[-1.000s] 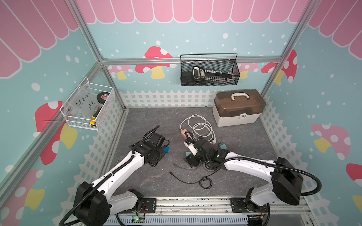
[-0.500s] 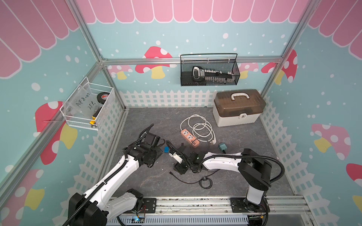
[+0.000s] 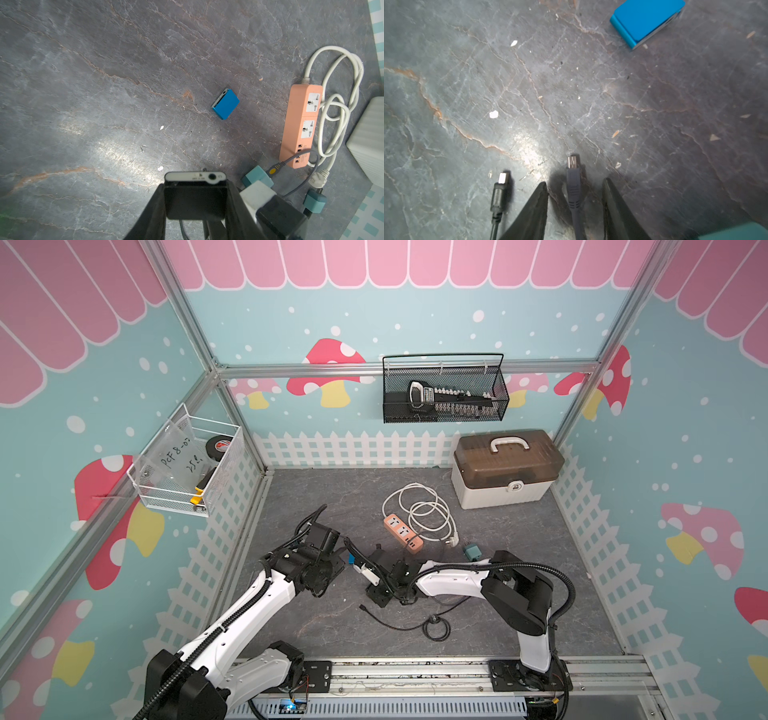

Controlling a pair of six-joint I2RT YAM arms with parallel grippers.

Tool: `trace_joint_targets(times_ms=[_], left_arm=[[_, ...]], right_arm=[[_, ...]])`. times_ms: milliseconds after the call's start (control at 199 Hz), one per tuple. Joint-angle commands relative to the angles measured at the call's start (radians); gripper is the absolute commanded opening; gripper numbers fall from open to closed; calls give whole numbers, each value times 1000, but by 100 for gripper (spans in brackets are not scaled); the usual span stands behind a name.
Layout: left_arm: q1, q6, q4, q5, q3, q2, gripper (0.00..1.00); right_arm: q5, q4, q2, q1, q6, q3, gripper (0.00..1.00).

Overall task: Charge mp3
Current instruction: Pick up the charging cable from the center of the board.

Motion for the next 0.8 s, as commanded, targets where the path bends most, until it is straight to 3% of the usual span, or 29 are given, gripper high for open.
trace_joint_targets(times_ms=[0, 798], left_arm=[[7, 1, 6, -5, -10, -18, 0], [9, -7, 56, 24, -52, -30, 0]], right_arm=[[28, -47, 25, 4, -7, 12, 39], [110, -148, 44, 7, -16, 55, 9]])
